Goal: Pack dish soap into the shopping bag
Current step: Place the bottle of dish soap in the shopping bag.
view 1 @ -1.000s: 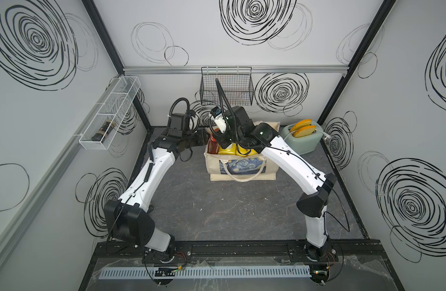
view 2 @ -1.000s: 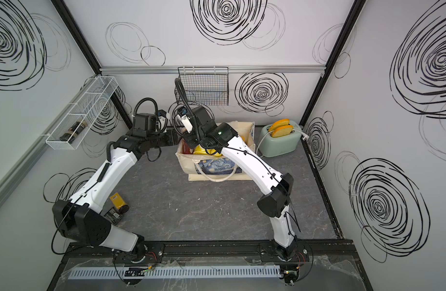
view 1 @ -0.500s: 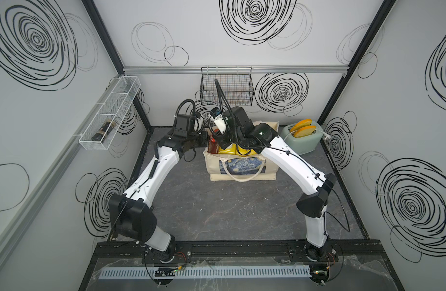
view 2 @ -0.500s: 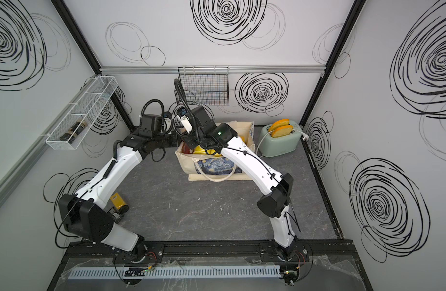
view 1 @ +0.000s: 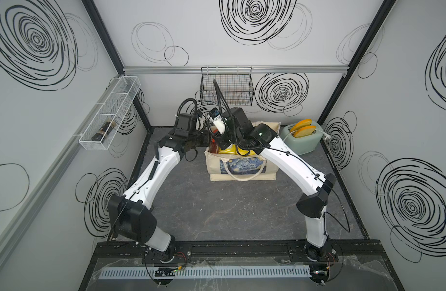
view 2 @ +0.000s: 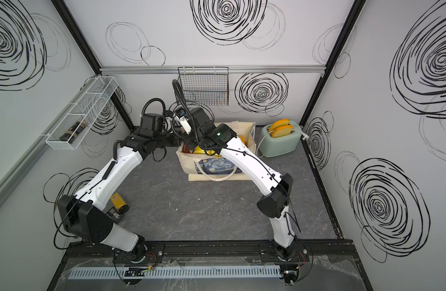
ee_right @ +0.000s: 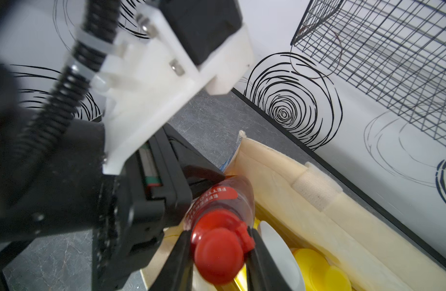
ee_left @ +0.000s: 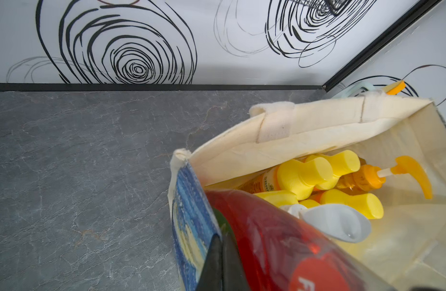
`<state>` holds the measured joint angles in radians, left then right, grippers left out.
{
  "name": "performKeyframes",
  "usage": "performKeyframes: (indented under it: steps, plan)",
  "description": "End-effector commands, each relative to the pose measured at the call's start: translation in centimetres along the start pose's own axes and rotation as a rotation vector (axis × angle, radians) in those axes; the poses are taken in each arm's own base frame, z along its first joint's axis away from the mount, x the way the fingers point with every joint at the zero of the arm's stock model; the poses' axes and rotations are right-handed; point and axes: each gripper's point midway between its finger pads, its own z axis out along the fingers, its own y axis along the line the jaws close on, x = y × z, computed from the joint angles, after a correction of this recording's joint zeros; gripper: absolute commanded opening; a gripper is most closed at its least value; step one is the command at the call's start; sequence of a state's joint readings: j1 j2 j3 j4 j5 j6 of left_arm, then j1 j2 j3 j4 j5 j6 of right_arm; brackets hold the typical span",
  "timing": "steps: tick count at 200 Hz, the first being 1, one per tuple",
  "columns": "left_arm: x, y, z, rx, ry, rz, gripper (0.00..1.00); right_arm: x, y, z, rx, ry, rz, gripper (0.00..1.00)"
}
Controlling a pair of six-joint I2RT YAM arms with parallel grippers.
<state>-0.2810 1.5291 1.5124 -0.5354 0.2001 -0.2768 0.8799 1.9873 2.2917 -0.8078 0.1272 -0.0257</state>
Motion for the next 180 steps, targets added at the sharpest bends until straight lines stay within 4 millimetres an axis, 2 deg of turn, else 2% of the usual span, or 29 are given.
performKeyframes:
  steps: [1, 29, 72, 180]
  plan:
    - [-3.9, -2.5, -3.5, 0.065, -0.152, 0.043, 0.0, -4.1, -1.5, -3.8, 0.032, -0.137, 0.003, 0.0]
    - [-3.9, -2.6, -4.0, 0.074, -0.168, 0.042, 0.0, -3.6, -1.8, -2.8, 0.015, -0.119, 0.017, 0.0]
    - [-3.6, -2.3, -4.0, 0.091, -0.169, 0.027, 0.0, -1.7, -2.3, -0.2, 0.006, -0.053, 0.037, 0.0]
    - [-3.9, -2.8, -3.7, 0.124, -0.175, 0.022, 0.0, 3.1, -1.7, 5.5, -0.012, 0.094, 0.032, 0.0]
